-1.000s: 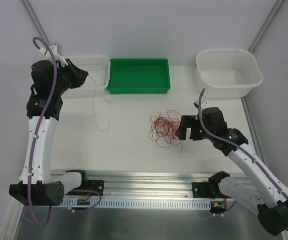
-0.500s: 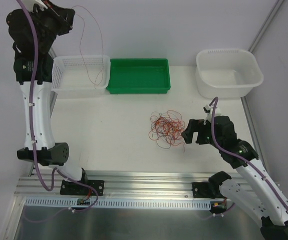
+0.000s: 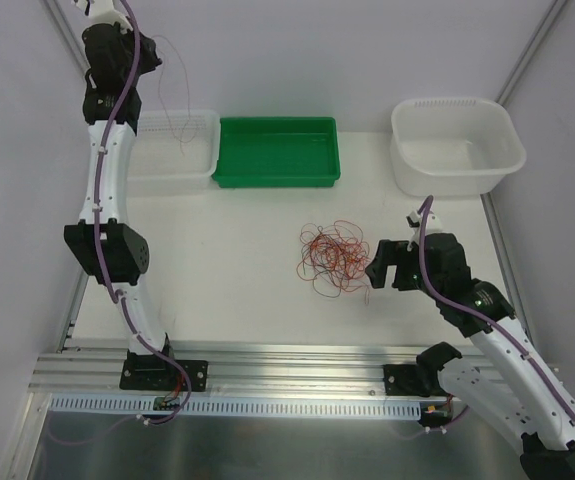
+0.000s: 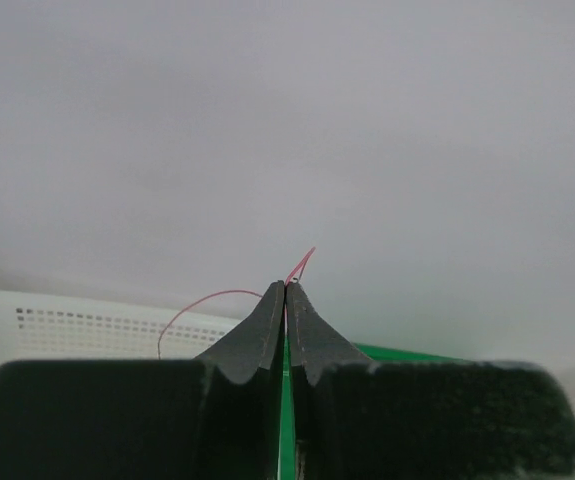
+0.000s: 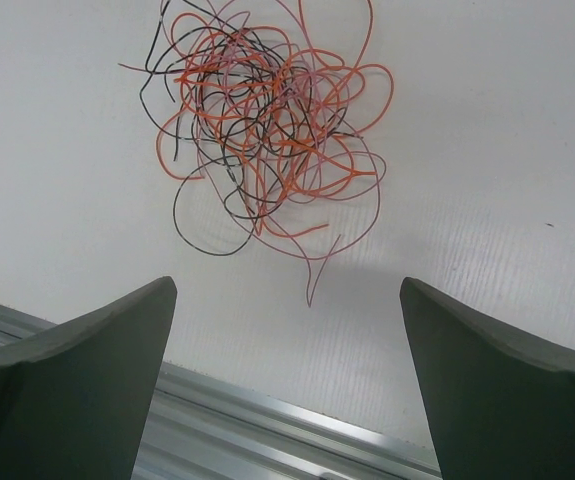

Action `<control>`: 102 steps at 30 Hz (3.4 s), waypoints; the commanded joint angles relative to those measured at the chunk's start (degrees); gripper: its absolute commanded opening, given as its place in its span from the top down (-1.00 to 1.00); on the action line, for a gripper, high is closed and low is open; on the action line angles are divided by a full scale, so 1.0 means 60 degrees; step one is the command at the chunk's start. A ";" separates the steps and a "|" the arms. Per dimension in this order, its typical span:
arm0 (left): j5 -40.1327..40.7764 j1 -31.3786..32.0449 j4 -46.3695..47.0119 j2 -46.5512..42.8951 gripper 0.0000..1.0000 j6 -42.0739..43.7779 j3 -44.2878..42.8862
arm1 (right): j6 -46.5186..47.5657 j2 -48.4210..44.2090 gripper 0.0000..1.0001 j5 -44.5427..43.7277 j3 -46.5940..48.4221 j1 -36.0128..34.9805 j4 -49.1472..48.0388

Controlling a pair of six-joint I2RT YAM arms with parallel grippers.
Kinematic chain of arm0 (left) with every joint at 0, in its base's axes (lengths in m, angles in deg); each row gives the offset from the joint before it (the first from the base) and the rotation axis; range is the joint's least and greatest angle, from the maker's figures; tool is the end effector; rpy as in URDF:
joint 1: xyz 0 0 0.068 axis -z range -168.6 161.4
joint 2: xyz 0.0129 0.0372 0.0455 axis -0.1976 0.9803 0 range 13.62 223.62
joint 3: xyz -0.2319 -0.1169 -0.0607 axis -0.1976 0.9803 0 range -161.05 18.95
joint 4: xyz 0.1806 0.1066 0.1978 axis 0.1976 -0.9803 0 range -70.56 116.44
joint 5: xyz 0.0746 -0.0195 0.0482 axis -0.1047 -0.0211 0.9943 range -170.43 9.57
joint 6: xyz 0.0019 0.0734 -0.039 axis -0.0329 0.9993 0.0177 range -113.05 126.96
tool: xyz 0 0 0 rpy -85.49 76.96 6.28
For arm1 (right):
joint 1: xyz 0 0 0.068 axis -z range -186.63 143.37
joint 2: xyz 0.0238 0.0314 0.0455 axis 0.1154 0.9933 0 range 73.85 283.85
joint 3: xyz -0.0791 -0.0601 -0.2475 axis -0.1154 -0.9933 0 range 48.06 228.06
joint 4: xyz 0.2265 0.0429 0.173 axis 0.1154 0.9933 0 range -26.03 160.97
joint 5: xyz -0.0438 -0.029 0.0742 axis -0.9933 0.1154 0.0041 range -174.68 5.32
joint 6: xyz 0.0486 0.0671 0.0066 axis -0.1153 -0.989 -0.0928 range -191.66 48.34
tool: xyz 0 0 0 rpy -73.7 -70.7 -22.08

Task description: Untangle the cables

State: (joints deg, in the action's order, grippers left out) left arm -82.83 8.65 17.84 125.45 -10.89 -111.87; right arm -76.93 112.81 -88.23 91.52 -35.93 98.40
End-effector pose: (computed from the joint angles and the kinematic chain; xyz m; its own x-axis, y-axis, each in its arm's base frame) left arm 0.4985 0.0209 0.5249 0.1736 -0.2982 -0.9386 0.0487 0.9545 -0.2942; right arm 0.1892 0.1010 0.2837 -0.4738 -0.1607 -0.8659 -0.3998 0.9153 0.0489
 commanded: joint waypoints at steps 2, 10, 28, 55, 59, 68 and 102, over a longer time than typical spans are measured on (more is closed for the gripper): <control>0.0252 -0.0406 0.1330 0.0521 1.00 0.0674 0.0751 | -0.0028 0.0025 -0.99 -0.0345 0.0124 -0.0053 0.0296; -0.0007 -0.0627 0.1390 -0.0003 -0.47 0.0661 0.3268 | -0.0014 0.0405 -0.99 -0.0551 0.0461 -0.0039 0.0545; -0.1592 0.3926 0.0305 -0.6231 -0.98 -0.0936 1.1563 | -0.0204 0.1533 -0.99 -0.0874 0.1868 0.1323 0.0707; 0.0954 0.8338 0.0657 -0.1237 -0.02 -0.1684 1.0393 | -0.1068 0.6426 -0.51 0.2174 -0.0124 0.0665 -0.3981; 0.1496 0.8280 0.0657 -0.1439 0.84 -0.1319 1.0700 | -0.0938 0.6237 0.12 0.1955 -0.0271 0.0679 -0.3909; 0.1309 0.6321 0.0482 -0.4204 1.00 -0.1157 1.2428 | -0.0293 0.3649 0.99 0.0666 0.0225 0.1191 -0.1365; -0.0372 -0.0173 -0.2376 -0.8664 1.00 0.0909 1.2253 | -0.0351 0.1328 0.70 -0.0307 0.0344 0.2130 0.1014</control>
State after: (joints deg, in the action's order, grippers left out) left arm -78.50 7.89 1.16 72.58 -6.06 -40.99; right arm -78.53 121.23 -96.31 93.51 -22.99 106.14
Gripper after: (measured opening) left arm 0.008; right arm 0.137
